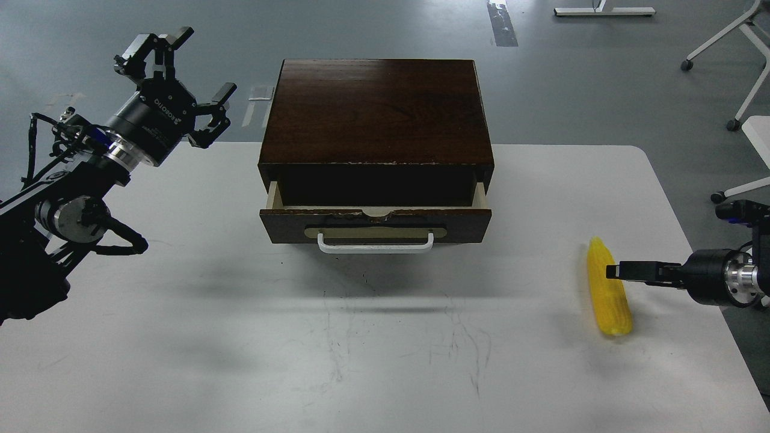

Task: Put corn in drawer with both arms
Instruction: 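Lower the right gripper onto the yellow corn and grasp it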

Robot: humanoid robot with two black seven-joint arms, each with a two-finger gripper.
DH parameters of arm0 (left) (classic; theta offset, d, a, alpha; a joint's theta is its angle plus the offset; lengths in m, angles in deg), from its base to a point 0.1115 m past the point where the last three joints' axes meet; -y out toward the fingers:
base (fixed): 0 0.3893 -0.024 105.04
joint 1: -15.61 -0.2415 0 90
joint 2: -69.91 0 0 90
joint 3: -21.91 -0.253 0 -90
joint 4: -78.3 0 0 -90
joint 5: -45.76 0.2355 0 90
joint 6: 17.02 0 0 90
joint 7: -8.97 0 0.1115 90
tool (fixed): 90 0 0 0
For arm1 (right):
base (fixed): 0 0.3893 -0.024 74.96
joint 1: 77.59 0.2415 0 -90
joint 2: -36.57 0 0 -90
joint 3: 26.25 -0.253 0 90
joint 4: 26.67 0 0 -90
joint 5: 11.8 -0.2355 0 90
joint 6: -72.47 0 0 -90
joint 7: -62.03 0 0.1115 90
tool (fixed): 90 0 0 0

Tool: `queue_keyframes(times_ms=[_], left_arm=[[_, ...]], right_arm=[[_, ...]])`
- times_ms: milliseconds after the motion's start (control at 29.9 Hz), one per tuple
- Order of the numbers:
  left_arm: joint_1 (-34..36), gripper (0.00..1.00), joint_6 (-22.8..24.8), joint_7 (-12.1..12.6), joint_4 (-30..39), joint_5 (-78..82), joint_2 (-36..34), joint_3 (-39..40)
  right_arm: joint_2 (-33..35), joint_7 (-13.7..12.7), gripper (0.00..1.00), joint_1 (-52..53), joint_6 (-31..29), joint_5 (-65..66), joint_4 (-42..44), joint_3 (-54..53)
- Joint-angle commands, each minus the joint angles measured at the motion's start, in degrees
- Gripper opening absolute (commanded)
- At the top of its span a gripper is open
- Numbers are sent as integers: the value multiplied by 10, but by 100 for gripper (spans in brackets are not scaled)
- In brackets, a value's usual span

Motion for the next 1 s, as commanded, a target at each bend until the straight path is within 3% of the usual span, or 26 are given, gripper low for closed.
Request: queue_keyframes(times_ms=[0,267,434,635,768,969], left_arm=[[0,98,0,0,0,0,-1,1],[0,98,0,0,0,0,-1,1],[0,98,0,0,0,1,-1,1],[0,98,0,0,0,1,-3,1],[0,98,0,0,0,1,-3,1],[0,98,0,0,0,1,-1,1]], right_arm=[[-20,0,100,-4,0,0,0,7],[-30,0,88,-4,0,1,2,24],[-28,0,57,-4,0,1,2,25],[-26,0,38,-4,0,1,4,31],[-24,2,31,-2,0,1,5,30],[-17,12,31,49,0,1,5,28]])
